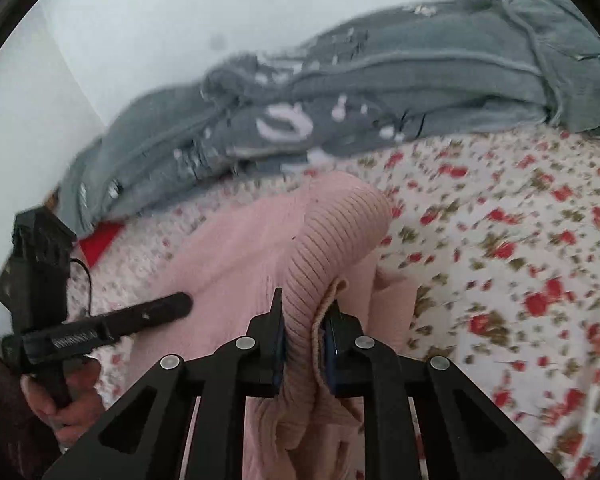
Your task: Fold small clothes
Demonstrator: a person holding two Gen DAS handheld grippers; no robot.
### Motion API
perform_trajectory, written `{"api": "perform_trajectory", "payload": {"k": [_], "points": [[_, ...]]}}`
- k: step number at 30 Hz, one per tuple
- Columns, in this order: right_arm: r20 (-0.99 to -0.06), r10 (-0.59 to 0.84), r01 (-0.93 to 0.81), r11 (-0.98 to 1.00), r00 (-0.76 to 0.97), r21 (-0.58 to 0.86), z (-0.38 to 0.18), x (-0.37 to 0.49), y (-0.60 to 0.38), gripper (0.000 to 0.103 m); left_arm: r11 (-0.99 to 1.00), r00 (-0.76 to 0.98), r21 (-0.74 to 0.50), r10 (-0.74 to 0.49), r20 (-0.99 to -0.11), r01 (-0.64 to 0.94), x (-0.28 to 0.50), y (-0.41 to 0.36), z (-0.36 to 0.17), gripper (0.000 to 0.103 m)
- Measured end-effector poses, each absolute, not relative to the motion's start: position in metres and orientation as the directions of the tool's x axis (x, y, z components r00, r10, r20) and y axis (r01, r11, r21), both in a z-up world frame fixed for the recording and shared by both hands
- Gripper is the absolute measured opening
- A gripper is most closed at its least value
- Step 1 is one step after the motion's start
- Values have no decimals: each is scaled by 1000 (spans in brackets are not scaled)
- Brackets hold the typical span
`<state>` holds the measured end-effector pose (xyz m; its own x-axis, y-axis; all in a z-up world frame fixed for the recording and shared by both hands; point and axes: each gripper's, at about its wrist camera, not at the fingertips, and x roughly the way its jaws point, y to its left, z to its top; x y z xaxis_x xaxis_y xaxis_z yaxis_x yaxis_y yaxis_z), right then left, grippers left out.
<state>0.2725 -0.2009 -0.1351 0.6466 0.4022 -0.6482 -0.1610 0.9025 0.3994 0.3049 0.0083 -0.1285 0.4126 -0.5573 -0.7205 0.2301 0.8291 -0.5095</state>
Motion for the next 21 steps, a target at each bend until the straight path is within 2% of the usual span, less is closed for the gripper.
{"api": "perform_trajectory", "payload": {"k": [2,7,9,12,15,18,20,21], "points": [[-680,375,-136,915,630,379,-149,277,-202,18,829,415,-506,-557,-719,237,304,5,-136,40],[-697,389,-85,899,602,429,-162,279,-230,34,847,427,-463,-532,-731,262,301,-1,-137,50],[-705,368,-89,912,607,400,-157,275,-232,35,864,440,-429,-504,-743,265,296,-2,-134,51],[-699,299,-90,943,649,319,-140,265,-233,38,894,502,-353,-448,-740,277,287,2,-118,51],[-652,262,-115,959,712,259,-117,255,-222,38,895,576,-310,-444,-686,321,278,-5,-93,51],[-599,258,-184,966,758,182,-107,247,-195,38,900,631,-214,-422,-651,381,272,-24,-79,51],[-602,255,-234,965,757,116,-118,251,-173,38,908,616,-154,-381,-689,390,275,-40,-90,51],[-627,230,-230,970,745,83,-127,256,-165,38,912,593,-142,-363,-718,385,278,-44,-99,44]]}}
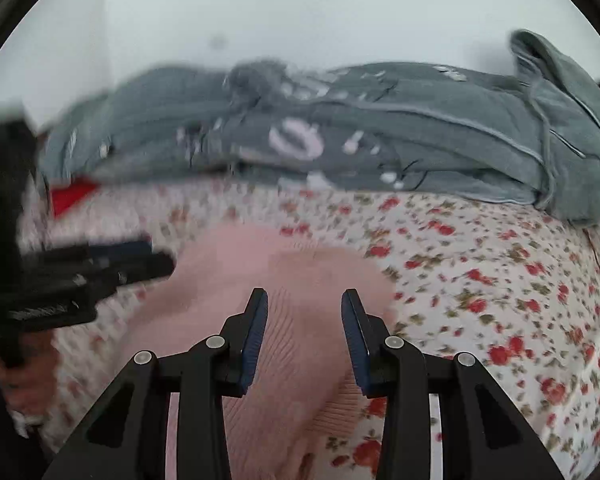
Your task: Fold small clothes
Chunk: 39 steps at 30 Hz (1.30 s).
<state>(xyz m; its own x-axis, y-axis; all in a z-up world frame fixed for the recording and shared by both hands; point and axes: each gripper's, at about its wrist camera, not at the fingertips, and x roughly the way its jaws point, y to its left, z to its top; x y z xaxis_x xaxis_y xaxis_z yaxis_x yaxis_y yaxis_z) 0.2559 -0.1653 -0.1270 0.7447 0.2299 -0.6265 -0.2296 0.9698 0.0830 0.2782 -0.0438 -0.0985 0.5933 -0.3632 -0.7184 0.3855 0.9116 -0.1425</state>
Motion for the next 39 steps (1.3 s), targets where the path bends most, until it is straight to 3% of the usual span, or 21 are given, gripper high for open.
{"api": "perform_trajectory", "payload": {"k": [2,12,16,21,24,29,35,39], "points": [[-716,159,-201,979,679,27,-159,272,-156,38,918,561,-93,-313,-766,385,281,-50,-123,41],[-705,249,-221,966,663,133,-153,276,-174,39,914,571,-150,-356,-740,376,278,-30,-118,41],[-697,236,-177,972,677,157,-145,275,-187,47,918,564,-193,-367,-739,345,282,-18,-114,41],[-714,264,-143,963,648,227,-148,278,-205,48,921,558,-222,-372,-742,319,284,-5,-112,45],[-719,295,-136,953,629,272,-147,273,-212,52,902,537,-290,-425,-729,320,282,6,-111,56],[-705,353,-161,932,615,326,-139,261,-214,64,852,491,-425,-524,-696,306,282,24,-115,59],[-727,375,-143,921,575,362,-153,270,-212,66,811,405,-531,-584,-703,246,298,29,-139,59],[-738,408,-119,903,538,413,-173,283,-212,75,790,360,-571,-611,-705,221,308,25,-159,64]]}}
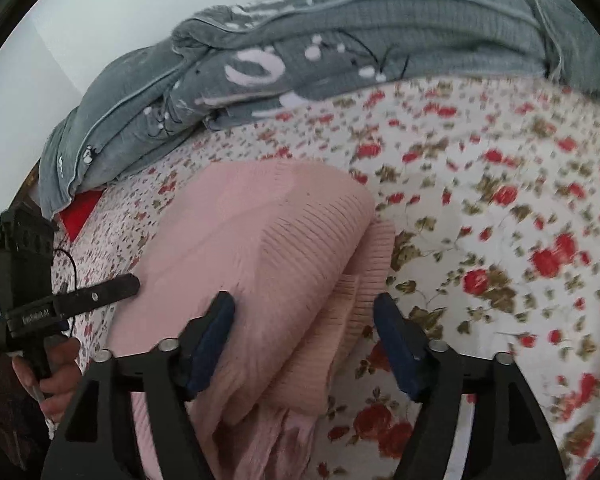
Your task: Fold small clothes
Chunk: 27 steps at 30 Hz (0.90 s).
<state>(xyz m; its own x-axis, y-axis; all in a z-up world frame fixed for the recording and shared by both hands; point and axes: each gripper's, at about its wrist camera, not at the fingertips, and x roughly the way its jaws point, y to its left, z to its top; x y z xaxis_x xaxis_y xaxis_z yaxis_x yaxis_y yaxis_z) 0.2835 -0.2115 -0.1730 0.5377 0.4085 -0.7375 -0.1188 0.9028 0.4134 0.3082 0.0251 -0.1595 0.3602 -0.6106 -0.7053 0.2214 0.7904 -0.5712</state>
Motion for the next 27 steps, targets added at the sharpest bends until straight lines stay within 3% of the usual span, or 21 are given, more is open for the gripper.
{"api": "perform_trajectory", "payload": {"k": [6,8,10,11,13,22,25,27], "points": [[-721,467,-86,863,512,498,-192,305,-211,79,730,323,-657,-677,-661,187,324,24,-175,66],[-712,476,-94,858,517,505,-193,308,-208,72,721,326,-669,-686,-651,180,328,22,-177,63],[-691,503,-105,840,519,533,-192,310,-207,49,725,346,-663,-681,-646,188,327,20,-175,49],[-678,509,-116,836,530,537,-189,309,-207,43,733,369,-648,-672,-642,206,325,19,-169,42],[-666,493,-143,849,561,508,-178,305,-204,32,735,395,-632,-671,-627,246,322,17,-156,38],[-567,509,-191,829,648,525,-141,313,-213,29,755,442,-586,-652,-616,295,347,7,-122,37],[-591,488,-155,838,642,523,-149,327,-218,29,785,422,-552,-617,-664,281,359,-4,-135,39],[-640,465,-126,856,612,502,-162,335,-216,33,822,409,-515,-569,-713,244,364,-8,-151,49]]}}
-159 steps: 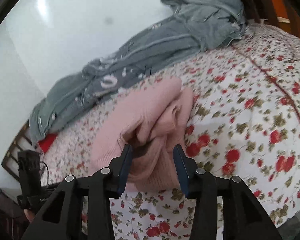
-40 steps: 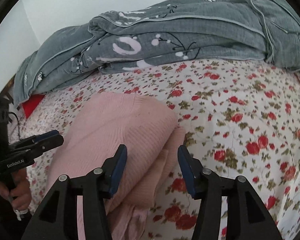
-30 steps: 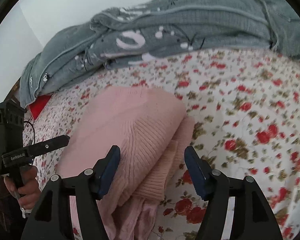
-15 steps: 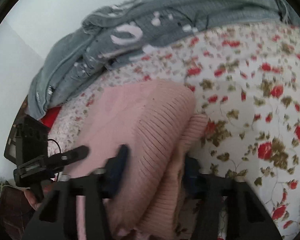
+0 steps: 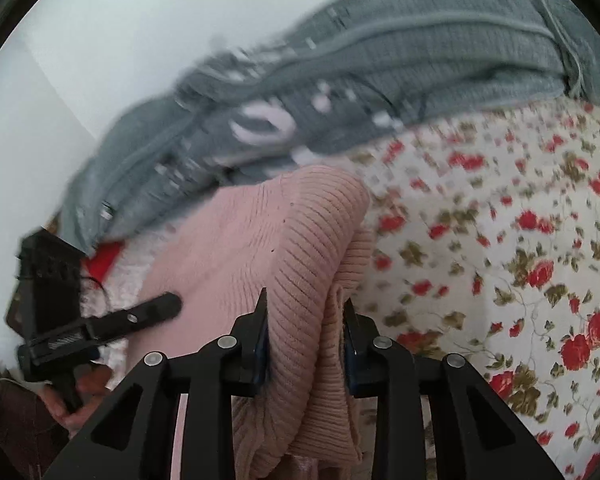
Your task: Fold small clothes
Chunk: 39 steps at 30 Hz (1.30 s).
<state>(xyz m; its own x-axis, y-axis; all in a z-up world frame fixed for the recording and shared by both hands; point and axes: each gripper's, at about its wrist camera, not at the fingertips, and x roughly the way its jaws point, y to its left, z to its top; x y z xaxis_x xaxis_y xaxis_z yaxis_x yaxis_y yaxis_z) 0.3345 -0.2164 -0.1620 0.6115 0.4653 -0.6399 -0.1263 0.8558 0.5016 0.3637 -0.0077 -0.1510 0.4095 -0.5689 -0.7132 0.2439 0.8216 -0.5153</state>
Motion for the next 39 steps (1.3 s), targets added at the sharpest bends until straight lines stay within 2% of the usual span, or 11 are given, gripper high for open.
{"api": "perform_trajectory", "payload": {"k": [7,12,14,16,18,21,27,31,34,37,39], "points": [[-702,359,-122,923,615,365,-157,327,-220,45,850,485,-465,-524,-700,247,346,4,-142,55],[-616,217,-145,976,757,165,-117,312,-213,45,881,580,-335,-472,-664,334,346,-8,-104,54],[-587,247,-193,969,771,154,-108,316,-203,41,894,596,-269,-441,-671,358,356,-21,-98,54],[-598,319,-264,947,735,180,-114,330,-190,27,910,599,-234,-403,-692,342,369,-29,-105,52],[-652,314,-262,948,690,180,-131,344,-183,10,911,548,-252,-399,-735,326,379,-33,-122,37],[-753,227,-163,974,618,160,-173,365,-193,1,914,528,-250,-391,-754,320,377,-34,-142,33],[-735,224,-164,974,640,154,-160,363,-205,2,886,548,-278,-450,-705,370,378,-32,-120,35],[-673,272,-193,962,688,191,-130,347,-202,8,898,559,-214,-411,-720,384,394,-45,-120,36],[-635,374,-266,927,676,263,-120,327,-196,12,898,475,-262,-414,-776,354,413,-50,-147,35],[-613,425,-317,905,666,283,-122,306,-188,24,895,499,-280,-429,-753,347,406,-45,-150,35],[-642,425,-341,904,638,259,-134,304,-175,24,900,517,-284,-425,-743,331,398,-40,-144,35]]}}
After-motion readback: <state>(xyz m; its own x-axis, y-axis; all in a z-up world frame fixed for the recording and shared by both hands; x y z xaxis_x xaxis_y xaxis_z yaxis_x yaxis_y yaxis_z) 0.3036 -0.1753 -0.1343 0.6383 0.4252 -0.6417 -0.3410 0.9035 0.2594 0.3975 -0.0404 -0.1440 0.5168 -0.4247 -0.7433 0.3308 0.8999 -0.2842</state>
